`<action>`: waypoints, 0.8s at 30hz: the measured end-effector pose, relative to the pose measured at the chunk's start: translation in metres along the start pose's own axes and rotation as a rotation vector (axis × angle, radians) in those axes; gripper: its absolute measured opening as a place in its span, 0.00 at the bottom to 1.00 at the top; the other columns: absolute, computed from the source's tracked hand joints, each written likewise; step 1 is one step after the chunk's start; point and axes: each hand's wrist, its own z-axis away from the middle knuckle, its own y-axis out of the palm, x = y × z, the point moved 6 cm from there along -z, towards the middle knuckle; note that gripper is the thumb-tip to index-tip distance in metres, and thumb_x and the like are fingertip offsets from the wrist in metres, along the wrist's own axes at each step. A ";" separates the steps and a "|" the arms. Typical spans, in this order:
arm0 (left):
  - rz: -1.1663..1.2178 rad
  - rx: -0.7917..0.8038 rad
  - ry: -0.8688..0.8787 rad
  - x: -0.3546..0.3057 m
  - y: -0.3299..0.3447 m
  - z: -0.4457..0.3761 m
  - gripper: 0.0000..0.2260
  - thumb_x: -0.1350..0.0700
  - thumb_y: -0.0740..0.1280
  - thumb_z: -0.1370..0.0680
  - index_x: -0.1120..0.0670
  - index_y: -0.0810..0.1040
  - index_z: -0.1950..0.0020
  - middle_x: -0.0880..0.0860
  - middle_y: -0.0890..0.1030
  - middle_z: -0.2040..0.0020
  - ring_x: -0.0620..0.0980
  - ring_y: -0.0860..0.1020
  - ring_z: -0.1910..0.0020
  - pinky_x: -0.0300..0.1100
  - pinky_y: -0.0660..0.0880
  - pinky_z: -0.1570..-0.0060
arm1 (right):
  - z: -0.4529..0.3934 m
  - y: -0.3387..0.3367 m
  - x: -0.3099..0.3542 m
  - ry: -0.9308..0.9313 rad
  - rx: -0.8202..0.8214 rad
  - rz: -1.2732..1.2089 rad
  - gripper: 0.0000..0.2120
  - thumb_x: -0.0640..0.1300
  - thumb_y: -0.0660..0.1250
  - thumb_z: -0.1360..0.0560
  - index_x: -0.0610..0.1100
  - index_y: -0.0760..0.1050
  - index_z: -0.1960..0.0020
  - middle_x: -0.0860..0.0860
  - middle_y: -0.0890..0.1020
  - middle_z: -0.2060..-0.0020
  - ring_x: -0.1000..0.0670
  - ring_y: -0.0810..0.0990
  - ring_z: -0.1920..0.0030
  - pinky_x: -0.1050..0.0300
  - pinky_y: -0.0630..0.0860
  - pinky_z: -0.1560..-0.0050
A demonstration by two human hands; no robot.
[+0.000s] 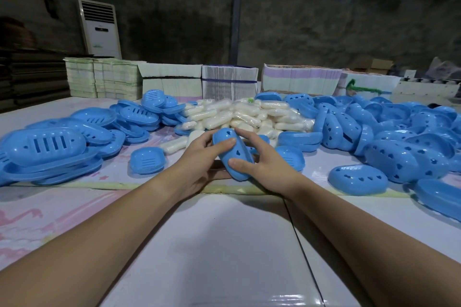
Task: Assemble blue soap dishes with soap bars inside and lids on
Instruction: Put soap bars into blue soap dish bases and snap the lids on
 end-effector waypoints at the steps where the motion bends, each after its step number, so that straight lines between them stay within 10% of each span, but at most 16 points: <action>1: 0.021 -0.024 0.005 0.000 -0.001 -0.002 0.15 0.59 0.70 0.21 0.53 0.77 0.35 0.60 0.82 0.39 0.60 0.85 0.47 0.54 0.83 0.58 | -0.001 -0.002 -0.001 0.017 -0.023 -0.046 0.28 0.58 0.70 0.26 0.64 0.65 0.29 0.58 0.76 0.40 0.64 0.79 0.48 0.70 0.76 0.53; 6: 0.147 -0.010 0.082 -0.011 -0.007 -0.005 0.18 0.66 0.67 0.21 0.51 0.76 0.33 0.59 0.82 0.39 0.58 0.84 0.45 0.53 0.83 0.58 | -0.004 -0.004 -0.010 0.197 0.026 -0.500 0.19 0.50 0.69 0.23 0.48 0.74 0.33 0.45 0.84 0.46 0.44 0.84 0.47 0.47 0.81 0.48; 15: -0.132 0.127 0.118 -0.007 -0.009 -0.005 0.24 0.58 0.75 0.31 0.52 0.77 0.36 0.57 0.85 0.45 0.56 0.85 0.46 0.47 0.83 0.51 | 0.001 -0.031 0.017 -0.003 -0.183 -0.021 0.18 0.49 0.78 0.31 0.57 0.78 0.43 0.52 0.82 0.52 0.55 0.83 0.53 0.58 0.82 0.53; 24: -0.103 0.068 0.172 -0.011 -0.012 -0.007 0.22 0.56 0.76 0.33 0.53 0.79 0.40 0.54 0.87 0.49 0.54 0.86 0.48 0.45 0.83 0.55 | 0.000 -0.033 0.018 -0.017 -0.184 -0.178 0.13 0.45 0.74 0.26 0.56 0.78 0.44 0.49 0.83 0.48 0.52 0.83 0.48 0.62 0.81 0.54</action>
